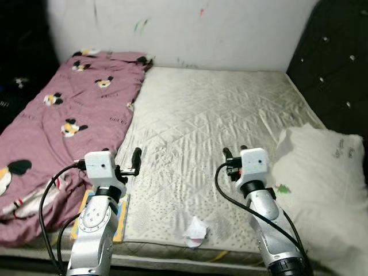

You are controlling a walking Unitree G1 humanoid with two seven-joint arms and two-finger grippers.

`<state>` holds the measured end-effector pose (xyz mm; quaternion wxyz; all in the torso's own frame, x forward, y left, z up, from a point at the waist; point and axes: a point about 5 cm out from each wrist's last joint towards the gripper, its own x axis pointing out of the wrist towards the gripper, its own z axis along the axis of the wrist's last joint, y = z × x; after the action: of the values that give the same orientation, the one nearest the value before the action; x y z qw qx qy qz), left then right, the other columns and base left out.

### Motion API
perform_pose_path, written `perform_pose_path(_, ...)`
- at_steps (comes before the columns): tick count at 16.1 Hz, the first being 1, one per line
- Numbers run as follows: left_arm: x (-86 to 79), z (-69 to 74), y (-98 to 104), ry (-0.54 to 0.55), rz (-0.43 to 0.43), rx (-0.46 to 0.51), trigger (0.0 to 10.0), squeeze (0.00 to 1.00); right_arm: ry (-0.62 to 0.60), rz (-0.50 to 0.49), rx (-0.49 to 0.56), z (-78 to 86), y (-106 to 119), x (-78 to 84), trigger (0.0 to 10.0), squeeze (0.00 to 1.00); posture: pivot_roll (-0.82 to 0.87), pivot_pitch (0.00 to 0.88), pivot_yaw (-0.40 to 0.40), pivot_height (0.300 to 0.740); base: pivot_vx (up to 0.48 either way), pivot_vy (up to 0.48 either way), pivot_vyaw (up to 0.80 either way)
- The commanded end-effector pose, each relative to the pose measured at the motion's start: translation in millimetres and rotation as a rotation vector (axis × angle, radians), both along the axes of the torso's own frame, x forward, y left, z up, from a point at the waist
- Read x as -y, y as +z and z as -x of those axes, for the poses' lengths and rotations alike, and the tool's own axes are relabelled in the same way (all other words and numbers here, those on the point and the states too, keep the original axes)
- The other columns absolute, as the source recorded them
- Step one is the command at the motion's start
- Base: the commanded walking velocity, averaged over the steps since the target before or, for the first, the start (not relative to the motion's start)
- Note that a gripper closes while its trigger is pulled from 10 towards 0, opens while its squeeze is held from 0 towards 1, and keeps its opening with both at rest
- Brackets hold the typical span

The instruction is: Clean up the room

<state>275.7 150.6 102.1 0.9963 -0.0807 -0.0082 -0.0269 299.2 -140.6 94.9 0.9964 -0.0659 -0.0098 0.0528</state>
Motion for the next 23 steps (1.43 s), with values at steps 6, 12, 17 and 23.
perform_pose_path(6, -6.3, 4.7, 5.6, 0.025, -0.031, 0.034, 10.0, 0.00, -0.061, -0.007, 0.015, -1.4, 4.8, 11.3, 10.0, 0.00, 0.00, 0.006, -0.004, 0.740, 0.000, 0.116, -0.07)
perform_pose_path(12, -9.0, 18.7, -1.5, 0.010, -0.034, -0.018, 10.0, 0.00, -0.080, -0.019, 0.014, 2.6, 3.1, 13.4, 10.0, 0.00, 0.02, 0.021, 0.009, 0.740, 0.000, 0.000, -0.25)
perform_pose_path(17, -16.7, 29.2, -2.6, 0.071, -0.034, -0.035, 10.0, 0.00, -0.057, -0.034, -0.008, 6.3, 2.0, 12.6, 10.0, 0.00, 0.04, 0.069, -0.017, 0.740, 0.000, 0.000, 0.00)
perform_pose_path(23, -20.0, 36.2, -2.5, 0.083, -0.023, -0.064, 10.0, 0.00, 0.013, -0.028, -0.007, 14.1, 6.2, 8.2, 10.0, 0.00, 0.03, 0.113, -0.019, 0.740, 0.000, 0.000, 0.00)
